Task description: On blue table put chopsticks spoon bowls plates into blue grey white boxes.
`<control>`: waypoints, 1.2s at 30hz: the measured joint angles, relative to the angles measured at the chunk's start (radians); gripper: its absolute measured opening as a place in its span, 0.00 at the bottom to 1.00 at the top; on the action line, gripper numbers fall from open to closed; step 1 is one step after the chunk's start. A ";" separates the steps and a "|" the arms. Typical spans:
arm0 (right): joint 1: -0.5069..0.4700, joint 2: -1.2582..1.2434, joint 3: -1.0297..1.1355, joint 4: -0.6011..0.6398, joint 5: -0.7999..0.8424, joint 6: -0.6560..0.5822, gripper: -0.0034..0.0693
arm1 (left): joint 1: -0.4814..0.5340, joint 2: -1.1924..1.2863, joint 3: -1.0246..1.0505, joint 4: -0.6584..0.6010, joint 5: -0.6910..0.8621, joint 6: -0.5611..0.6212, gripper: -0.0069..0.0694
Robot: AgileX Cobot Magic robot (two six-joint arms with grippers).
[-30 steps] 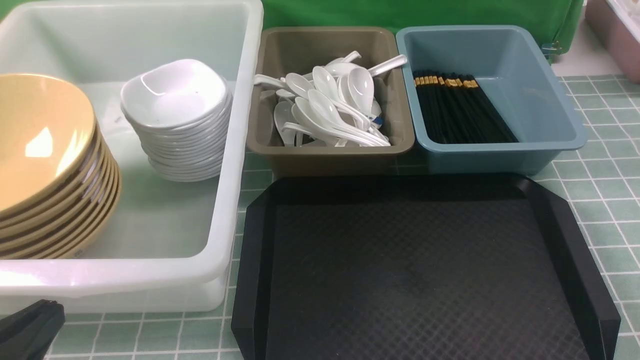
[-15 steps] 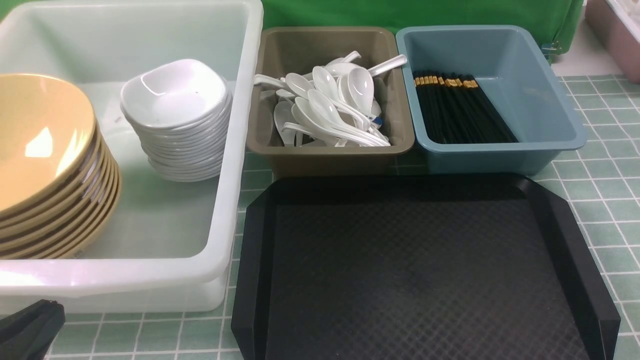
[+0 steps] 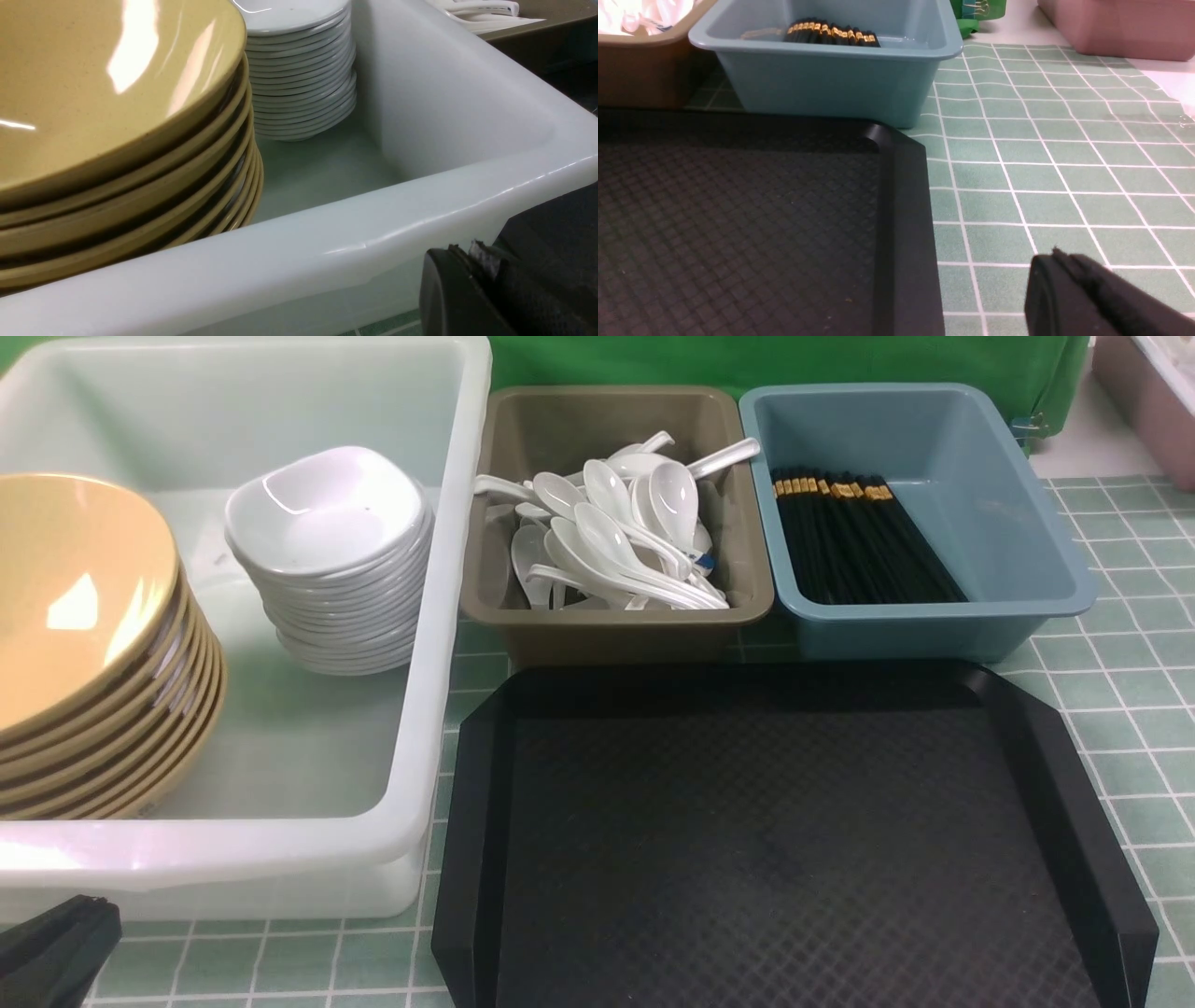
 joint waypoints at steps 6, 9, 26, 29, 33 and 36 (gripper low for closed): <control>0.000 0.000 0.000 0.000 0.000 0.000 0.11 | 0.017 -0.003 0.085 -0.047 -0.073 -0.001 0.09; 0.000 0.000 0.000 0.000 0.000 0.000 0.11 | 0.078 -0.018 0.157 -0.114 -0.221 -0.002 0.09; 0.000 0.000 0.000 0.000 0.001 0.007 0.13 | 0.305 -0.084 0.249 -0.138 -0.271 -0.004 0.09; 0.000 0.000 0.000 0.000 0.001 0.007 0.13 | 0.305 -0.084 0.249 -0.137 -0.236 -0.004 0.09; 0.000 0.000 0.000 0.000 0.001 0.007 0.14 | 0.305 -0.084 0.249 -0.137 -0.236 -0.004 0.09; 0.000 0.000 0.000 0.000 0.001 0.007 0.14 | 0.305 -0.084 0.249 -0.137 -0.236 -0.004 0.09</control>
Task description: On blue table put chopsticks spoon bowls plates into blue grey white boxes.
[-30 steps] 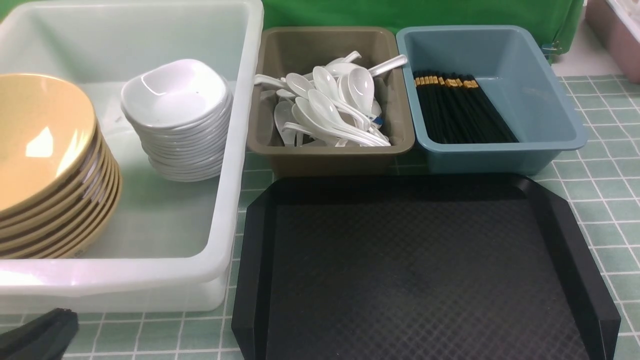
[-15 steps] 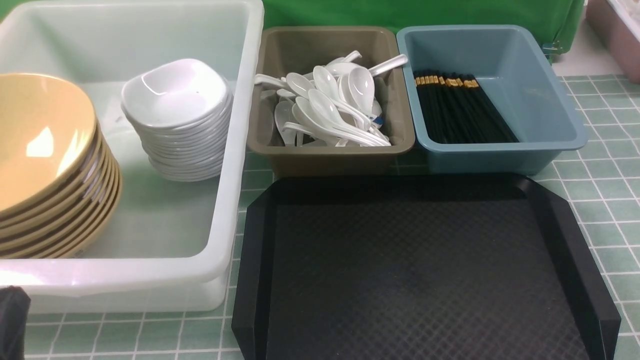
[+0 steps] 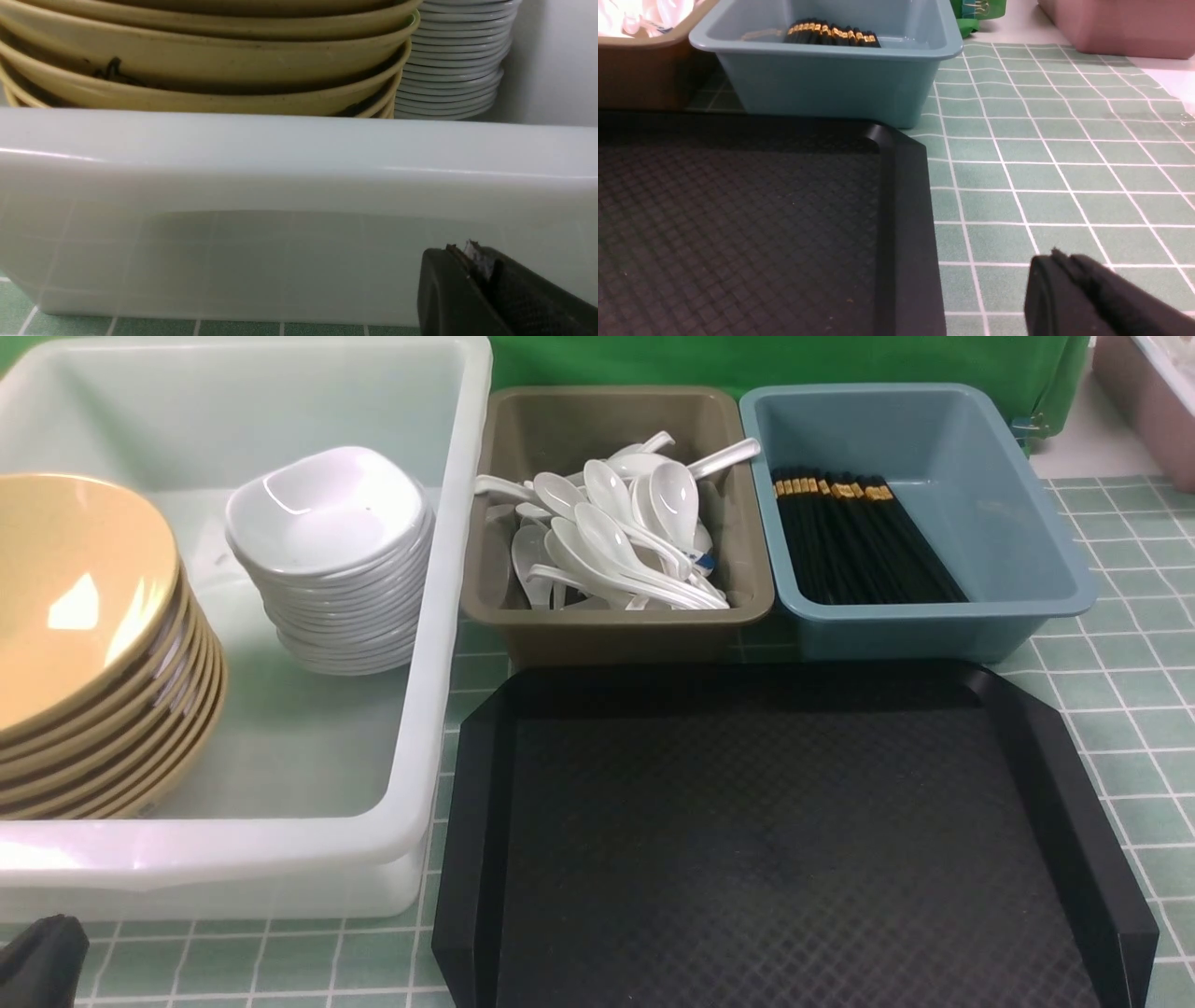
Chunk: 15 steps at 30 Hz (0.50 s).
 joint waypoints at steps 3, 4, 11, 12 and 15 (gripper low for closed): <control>0.000 0.000 0.000 0.000 0.000 0.000 0.15 | 0.000 0.000 0.000 0.000 0.000 0.000 0.09; 0.000 0.000 0.000 0.000 0.000 0.000 0.15 | 0.000 0.000 0.000 0.000 0.001 0.000 0.09; 0.000 0.000 0.000 0.000 0.000 0.000 0.16 | 0.000 0.000 0.000 0.000 0.001 0.000 0.09; 0.000 0.000 0.000 0.000 0.000 0.000 0.16 | 0.000 0.000 0.000 0.000 0.001 0.000 0.09; 0.000 0.000 0.000 0.000 0.000 0.000 0.17 | 0.000 0.000 0.000 0.000 0.001 0.000 0.09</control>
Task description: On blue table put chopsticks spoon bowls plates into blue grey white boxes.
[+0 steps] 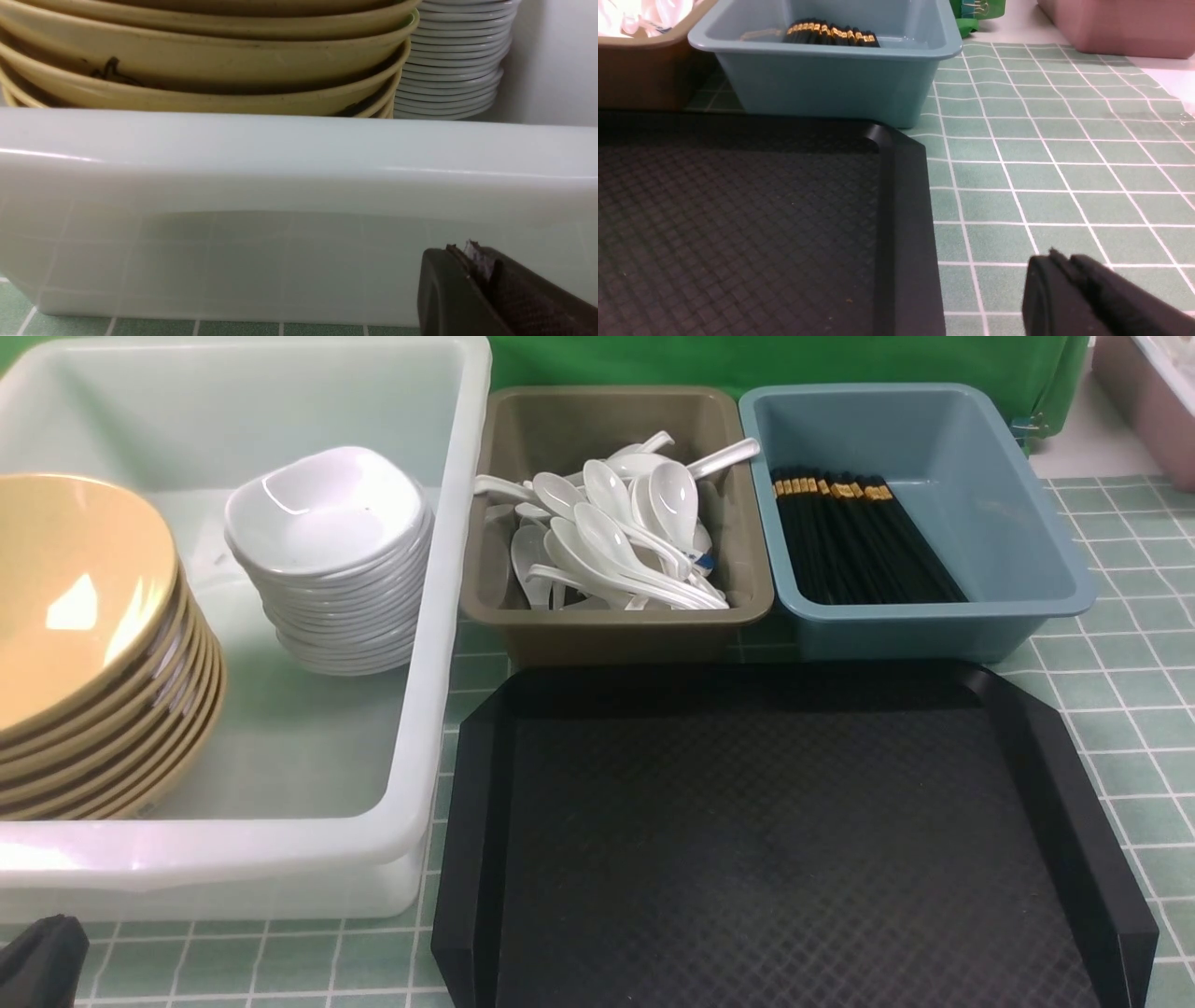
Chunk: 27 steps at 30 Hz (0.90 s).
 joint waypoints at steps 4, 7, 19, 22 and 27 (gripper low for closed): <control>0.000 0.000 0.000 0.000 0.000 0.000 0.17 | 0.000 0.000 0.000 0.000 0.001 0.000 0.09; 0.000 0.000 0.000 0.000 0.000 0.000 0.17 | 0.000 0.000 0.000 0.000 0.001 0.000 0.09; 0.000 0.000 0.000 0.000 0.001 0.000 0.19 | 0.000 0.000 0.000 0.000 0.001 0.000 0.09; 0.000 0.000 0.000 0.000 0.001 0.000 0.19 | 0.000 0.000 0.000 0.000 0.001 0.000 0.09; 0.000 0.000 0.000 0.000 0.001 0.000 0.20 | 0.000 0.000 0.000 0.000 0.001 0.000 0.09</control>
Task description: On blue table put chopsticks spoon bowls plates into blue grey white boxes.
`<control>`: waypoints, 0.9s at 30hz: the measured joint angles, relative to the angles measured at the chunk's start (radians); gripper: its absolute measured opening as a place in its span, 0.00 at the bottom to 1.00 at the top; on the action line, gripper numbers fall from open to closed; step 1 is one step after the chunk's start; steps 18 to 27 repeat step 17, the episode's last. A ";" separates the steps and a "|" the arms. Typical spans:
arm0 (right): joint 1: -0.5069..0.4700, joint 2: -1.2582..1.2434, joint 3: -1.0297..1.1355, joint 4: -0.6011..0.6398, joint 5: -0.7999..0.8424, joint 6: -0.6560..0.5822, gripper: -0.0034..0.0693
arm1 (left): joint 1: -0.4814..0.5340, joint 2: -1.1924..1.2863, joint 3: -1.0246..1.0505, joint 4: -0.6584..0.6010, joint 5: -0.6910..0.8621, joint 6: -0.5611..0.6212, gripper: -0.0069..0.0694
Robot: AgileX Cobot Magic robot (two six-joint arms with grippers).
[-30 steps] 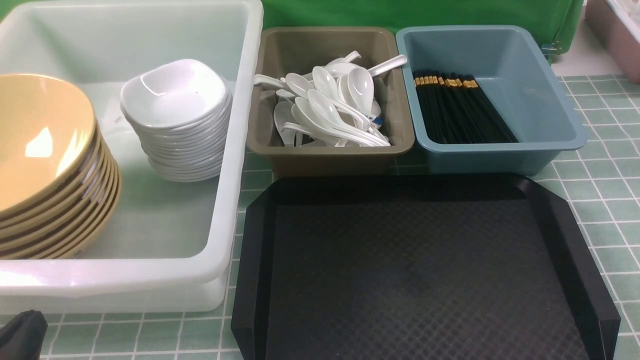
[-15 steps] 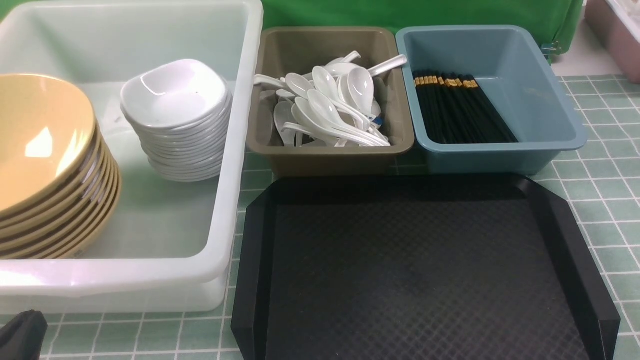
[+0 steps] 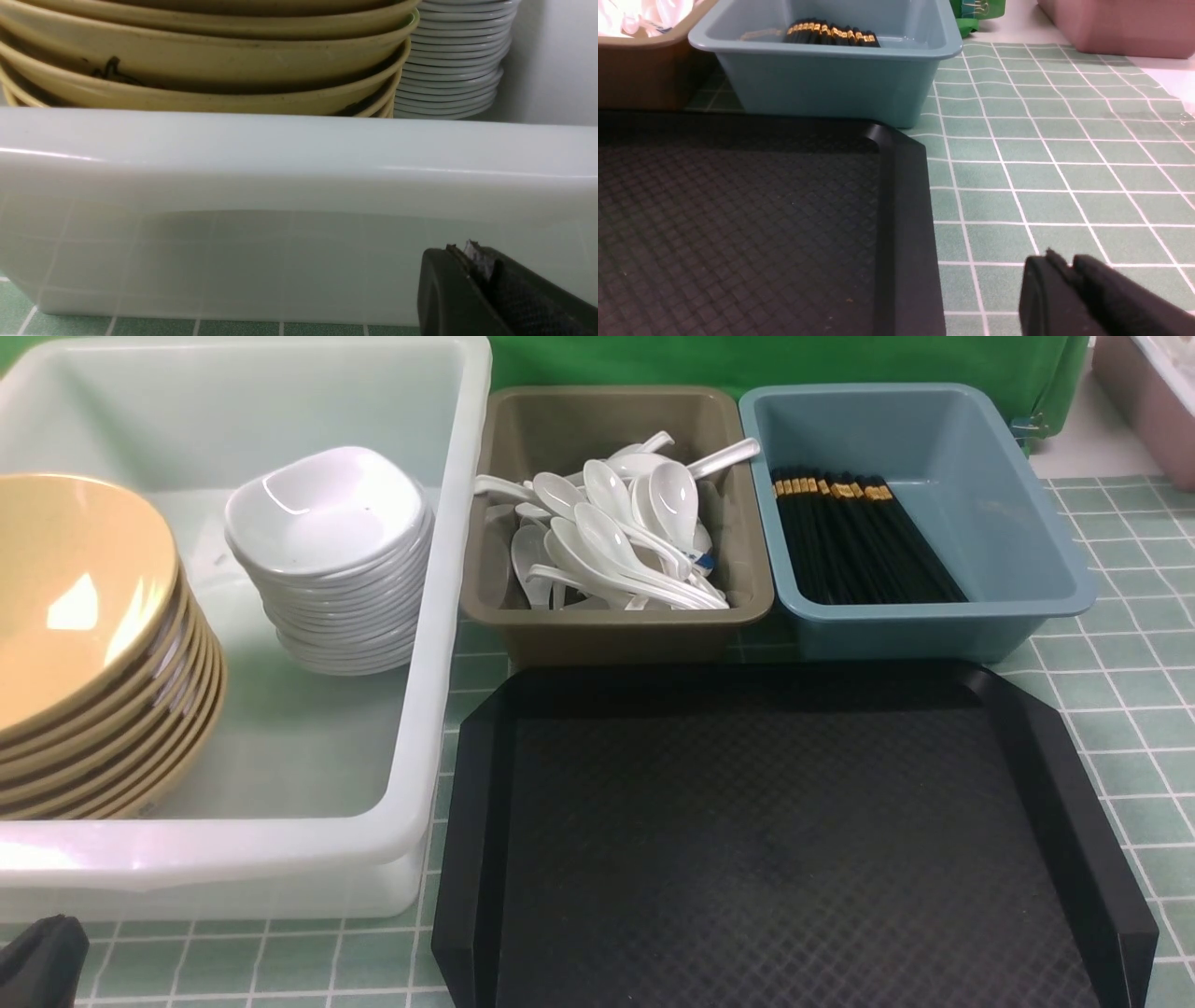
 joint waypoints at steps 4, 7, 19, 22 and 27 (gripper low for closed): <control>0.000 0.000 0.000 0.000 0.000 0.000 0.21 | 0.000 0.000 0.000 0.000 0.000 0.000 0.09; 0.000 0.000 0.000 0.000 0.000 0.000 0.21 | 0.000 0.000 0.000 0.000 0.000 0.000 0.09; 0.000 0.000 0.000 0.000 0.000 0.000 0.23 | 0.000 0.000 0.000 0.000 0.000 0.000 0.09; 0.000 0.000 0.000 0.000 0.000 0.000 0.23 | 0.000 0.000 0.000 0.000 0.000 0.000 0.09; 0.000 0.000 0.000 0.000 0.000 0.000 0.23 | 0.000 0.000 0.000 0.000 0.000 0.000 0.09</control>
